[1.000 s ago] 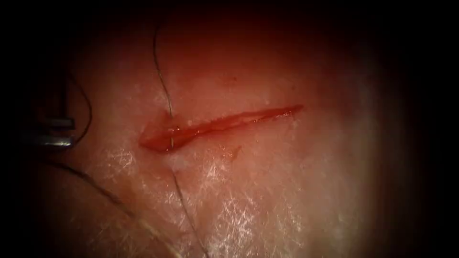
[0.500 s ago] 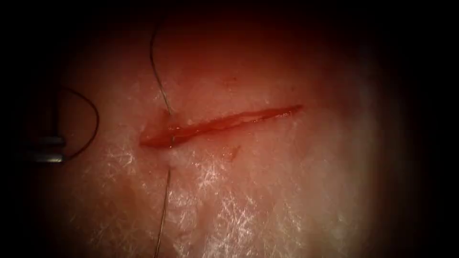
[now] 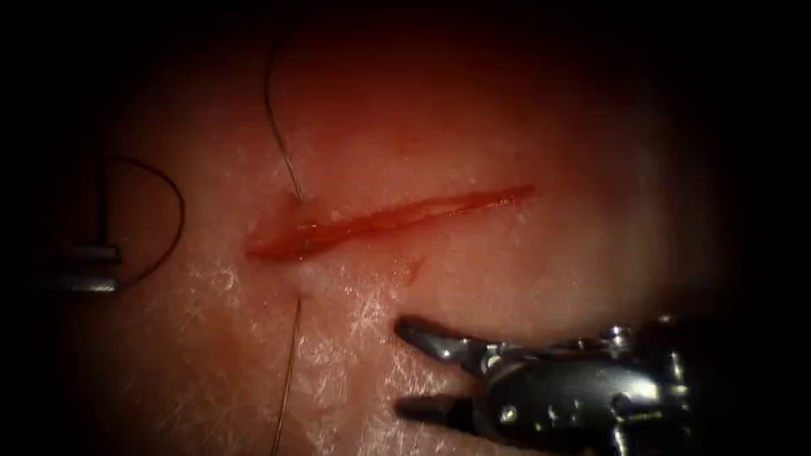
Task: Wound Closure
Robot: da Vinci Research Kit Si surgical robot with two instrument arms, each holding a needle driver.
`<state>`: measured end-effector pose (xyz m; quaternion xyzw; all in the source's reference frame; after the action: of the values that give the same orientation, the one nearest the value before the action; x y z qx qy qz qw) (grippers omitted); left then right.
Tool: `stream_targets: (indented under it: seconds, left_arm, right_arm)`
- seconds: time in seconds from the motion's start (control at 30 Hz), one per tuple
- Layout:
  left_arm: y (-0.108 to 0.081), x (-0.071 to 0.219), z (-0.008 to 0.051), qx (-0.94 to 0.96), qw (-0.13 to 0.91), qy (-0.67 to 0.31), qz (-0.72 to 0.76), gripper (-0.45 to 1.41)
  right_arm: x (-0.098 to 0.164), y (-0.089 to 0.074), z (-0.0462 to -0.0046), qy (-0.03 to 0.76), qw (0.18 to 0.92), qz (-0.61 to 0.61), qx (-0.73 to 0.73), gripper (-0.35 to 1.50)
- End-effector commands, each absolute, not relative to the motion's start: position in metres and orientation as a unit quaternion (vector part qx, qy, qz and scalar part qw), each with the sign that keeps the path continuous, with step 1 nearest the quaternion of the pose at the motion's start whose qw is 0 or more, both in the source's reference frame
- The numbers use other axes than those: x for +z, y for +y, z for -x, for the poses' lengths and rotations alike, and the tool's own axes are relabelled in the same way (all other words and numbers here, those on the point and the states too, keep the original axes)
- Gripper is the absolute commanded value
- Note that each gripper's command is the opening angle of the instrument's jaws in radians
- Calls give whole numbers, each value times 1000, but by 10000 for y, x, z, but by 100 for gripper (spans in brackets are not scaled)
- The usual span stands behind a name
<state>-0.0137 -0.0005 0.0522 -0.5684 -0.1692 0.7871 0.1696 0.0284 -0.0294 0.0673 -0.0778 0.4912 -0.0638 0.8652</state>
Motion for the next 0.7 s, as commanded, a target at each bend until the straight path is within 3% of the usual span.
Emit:
stream_targets:
  seconds: [0.03,0.7]
  left_arm:
    - [-9,529,142,786,170,-170,569,-45]
    - [-9,527,143,786,169,-172,570,-45]
  right_arm:
    - [684,-295,-298,492,864,82,-70,113]
    - [721,-289,-354,497,852,106,-126,113]
